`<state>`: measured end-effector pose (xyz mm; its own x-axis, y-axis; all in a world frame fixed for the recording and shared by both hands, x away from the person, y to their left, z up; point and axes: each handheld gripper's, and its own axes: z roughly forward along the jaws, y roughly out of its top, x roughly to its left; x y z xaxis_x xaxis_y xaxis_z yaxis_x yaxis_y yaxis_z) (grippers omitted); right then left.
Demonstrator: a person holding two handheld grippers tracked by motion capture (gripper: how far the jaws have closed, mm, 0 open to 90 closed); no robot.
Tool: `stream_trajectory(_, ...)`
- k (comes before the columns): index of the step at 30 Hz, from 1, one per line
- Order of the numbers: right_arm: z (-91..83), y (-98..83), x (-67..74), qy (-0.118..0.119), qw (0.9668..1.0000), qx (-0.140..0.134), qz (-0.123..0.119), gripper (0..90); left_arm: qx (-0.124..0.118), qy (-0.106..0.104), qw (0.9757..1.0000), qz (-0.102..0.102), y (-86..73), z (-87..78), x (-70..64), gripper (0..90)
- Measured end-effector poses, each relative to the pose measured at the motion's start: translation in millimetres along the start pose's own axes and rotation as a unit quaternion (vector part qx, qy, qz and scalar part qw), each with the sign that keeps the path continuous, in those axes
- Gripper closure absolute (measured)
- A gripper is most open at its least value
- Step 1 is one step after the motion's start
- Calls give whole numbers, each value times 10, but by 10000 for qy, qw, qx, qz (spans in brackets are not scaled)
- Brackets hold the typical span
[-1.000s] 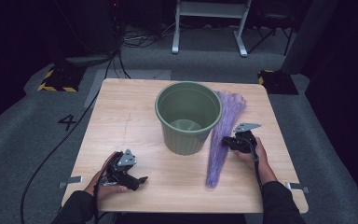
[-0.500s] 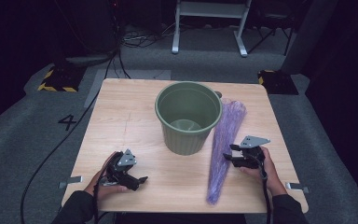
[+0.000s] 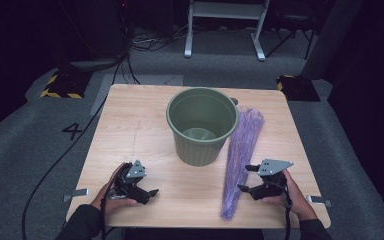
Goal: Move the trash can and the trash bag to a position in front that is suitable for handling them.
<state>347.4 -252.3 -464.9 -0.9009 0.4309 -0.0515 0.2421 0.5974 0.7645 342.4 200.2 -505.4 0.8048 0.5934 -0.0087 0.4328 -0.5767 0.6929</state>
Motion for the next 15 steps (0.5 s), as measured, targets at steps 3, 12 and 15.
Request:
stream_trajectory(3,107,-12,107,228,9996,98,-123,299,1,4,10000,-3,1,0,-1,29)
stream_trajectory(12,501,80,363,232,9994,94,-239,459,3,12,10000,-8,1,1,-3,29)
stream_trajectory(15,595,120,404,204,9994,170,-235,440,3,14,10000,-10,2,1,-3,29)
